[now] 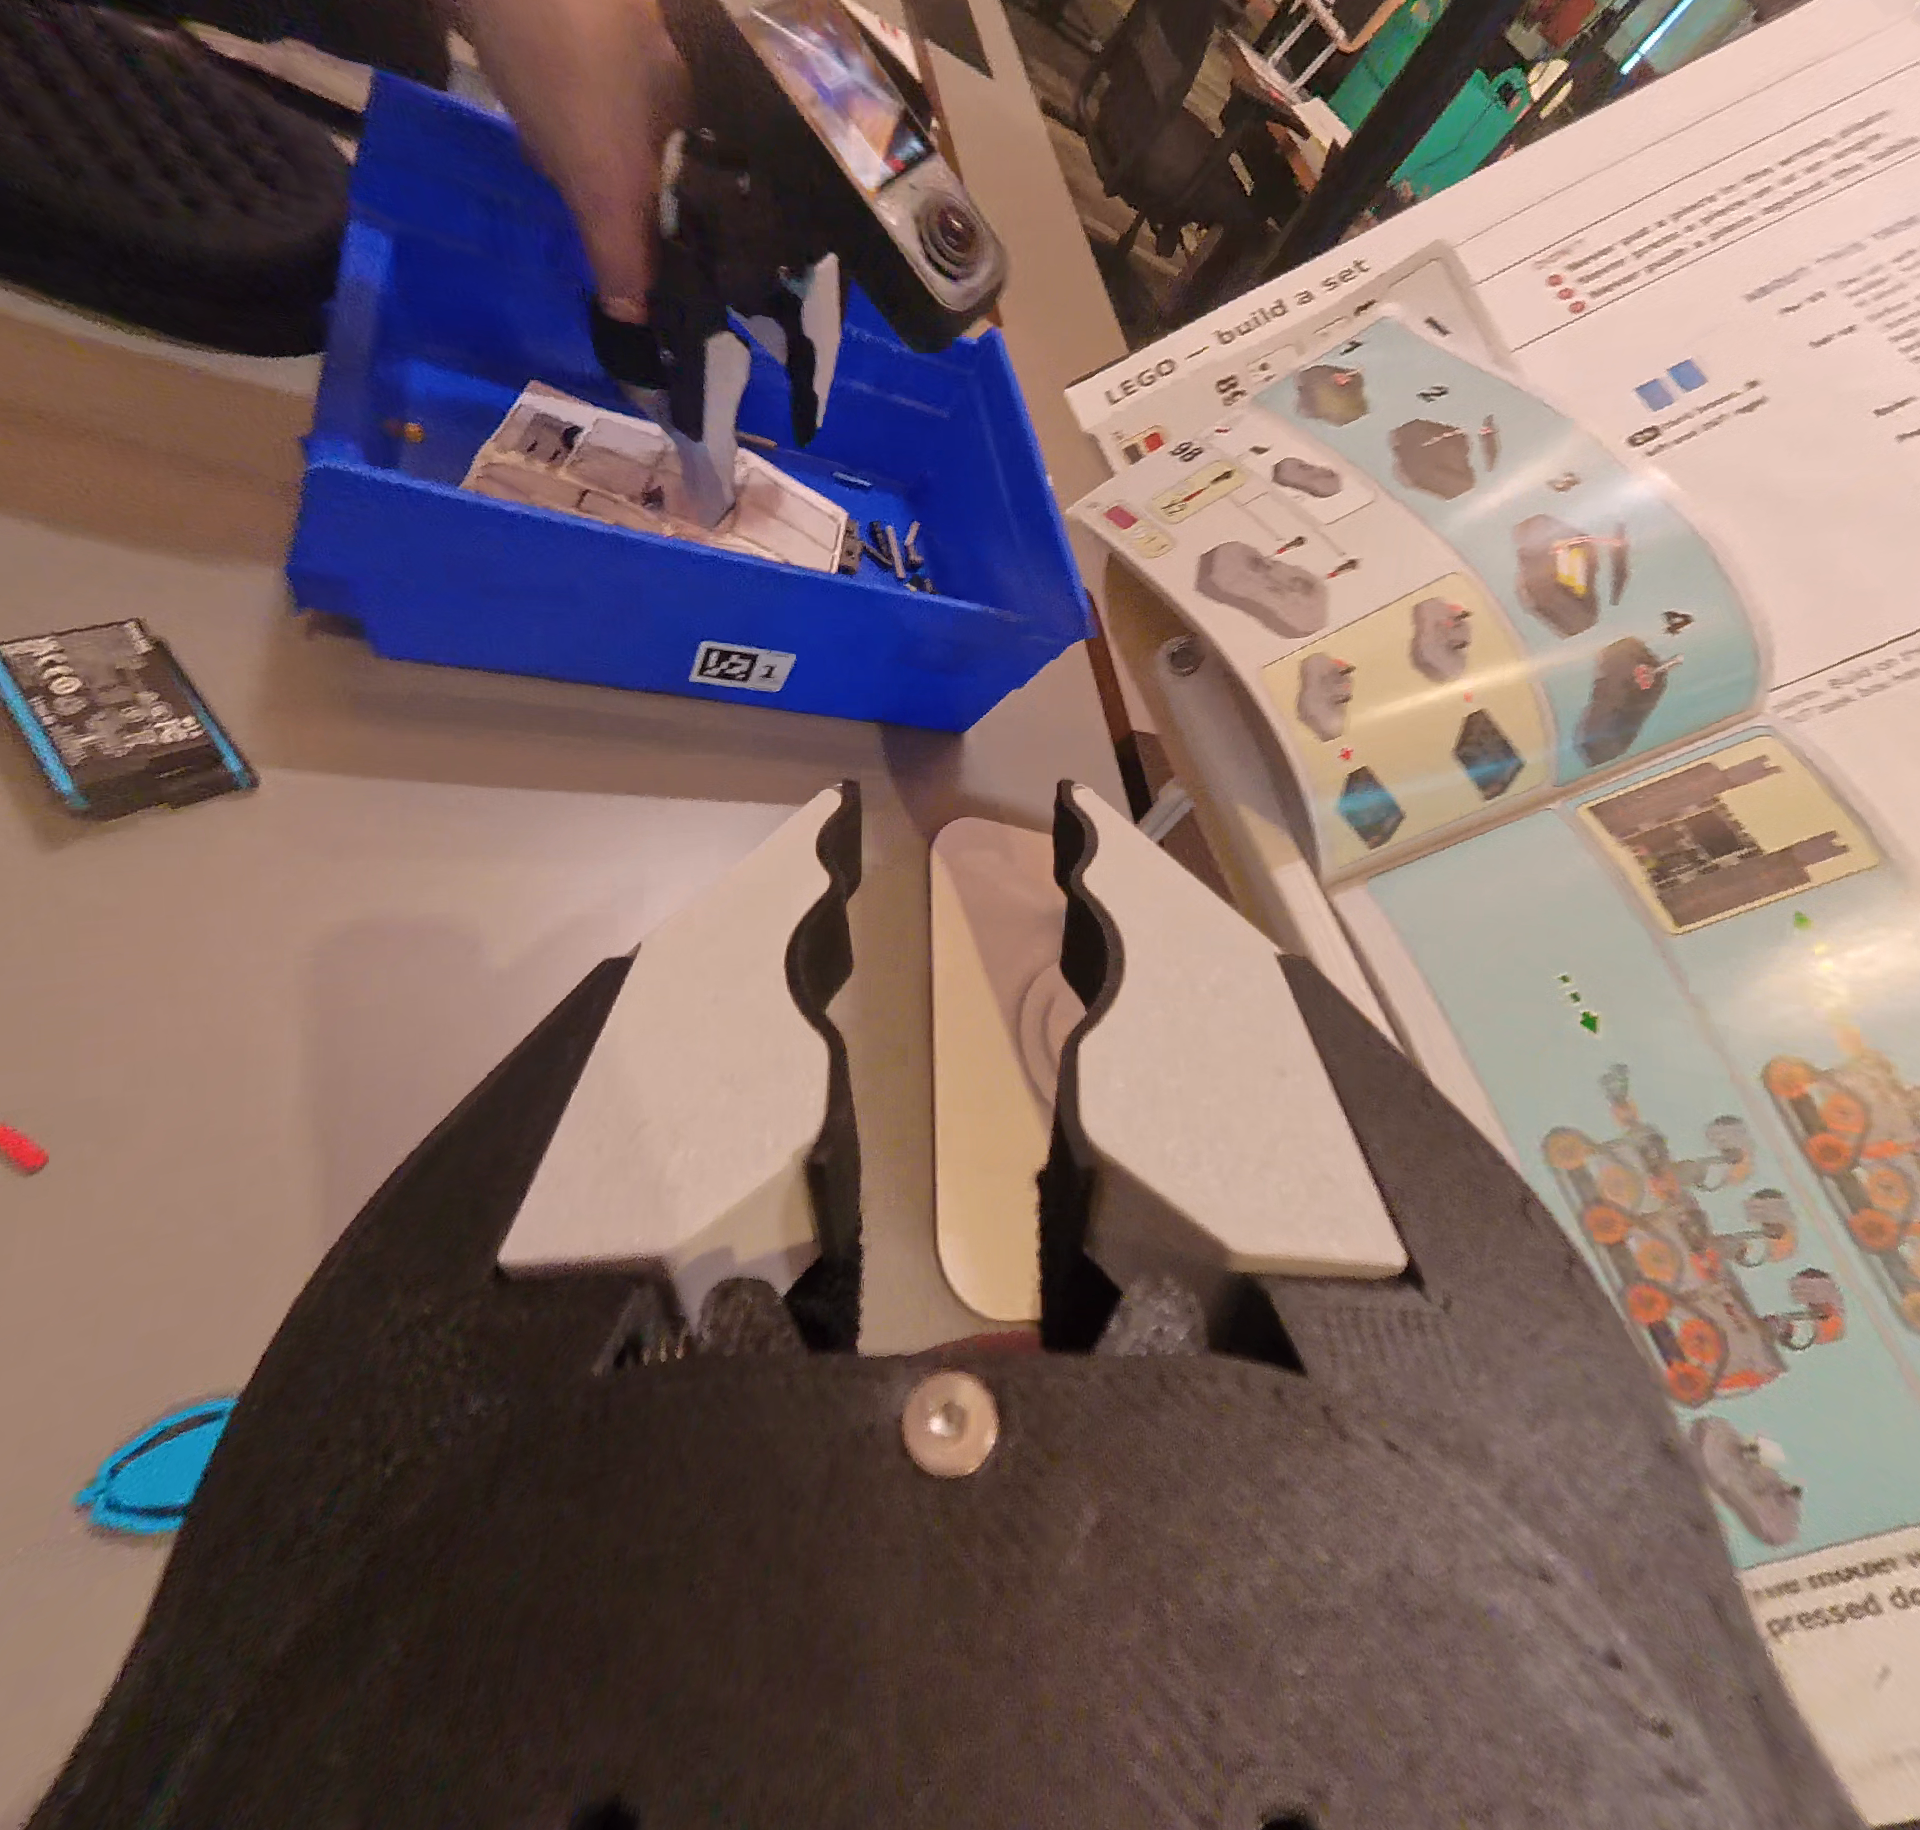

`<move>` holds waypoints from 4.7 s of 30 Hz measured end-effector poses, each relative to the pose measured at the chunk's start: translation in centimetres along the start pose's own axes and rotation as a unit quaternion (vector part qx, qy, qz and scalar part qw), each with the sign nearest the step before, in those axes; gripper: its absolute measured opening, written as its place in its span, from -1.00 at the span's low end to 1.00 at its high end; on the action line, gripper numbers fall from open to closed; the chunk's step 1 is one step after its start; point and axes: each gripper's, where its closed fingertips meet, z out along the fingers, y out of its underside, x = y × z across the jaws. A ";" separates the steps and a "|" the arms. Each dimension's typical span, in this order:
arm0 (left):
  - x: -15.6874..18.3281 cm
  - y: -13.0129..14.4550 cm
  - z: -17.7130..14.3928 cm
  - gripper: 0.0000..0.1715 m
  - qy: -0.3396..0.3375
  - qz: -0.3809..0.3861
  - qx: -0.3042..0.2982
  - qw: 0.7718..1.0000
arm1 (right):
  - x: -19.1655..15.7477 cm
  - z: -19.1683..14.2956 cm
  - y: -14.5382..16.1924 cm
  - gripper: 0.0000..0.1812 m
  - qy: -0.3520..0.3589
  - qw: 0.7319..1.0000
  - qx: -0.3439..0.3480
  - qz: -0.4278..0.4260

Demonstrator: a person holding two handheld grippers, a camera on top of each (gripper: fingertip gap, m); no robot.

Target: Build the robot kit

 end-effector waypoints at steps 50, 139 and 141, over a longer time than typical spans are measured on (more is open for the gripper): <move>24.2 -12.4 -6.5 -1.00 0.084 0.144 0.160 0.973 | 2.2 -11.2 -1.5 -0.86 0.046 0.996 0.078 0.026; 4.3 -10.9 1.9 -0.84 0.124 0.098 0.206 0.966 | -6.0 -1.4 3.7 -0.87 -0.090 0.995 -0.036 0.031; 4.5 -10.4 2.8 -0.86 0.120 0.104 0.188 0.969 | -6.0 -1.4 3.8 -0.87 -0.092 0.995 -0.037 0.032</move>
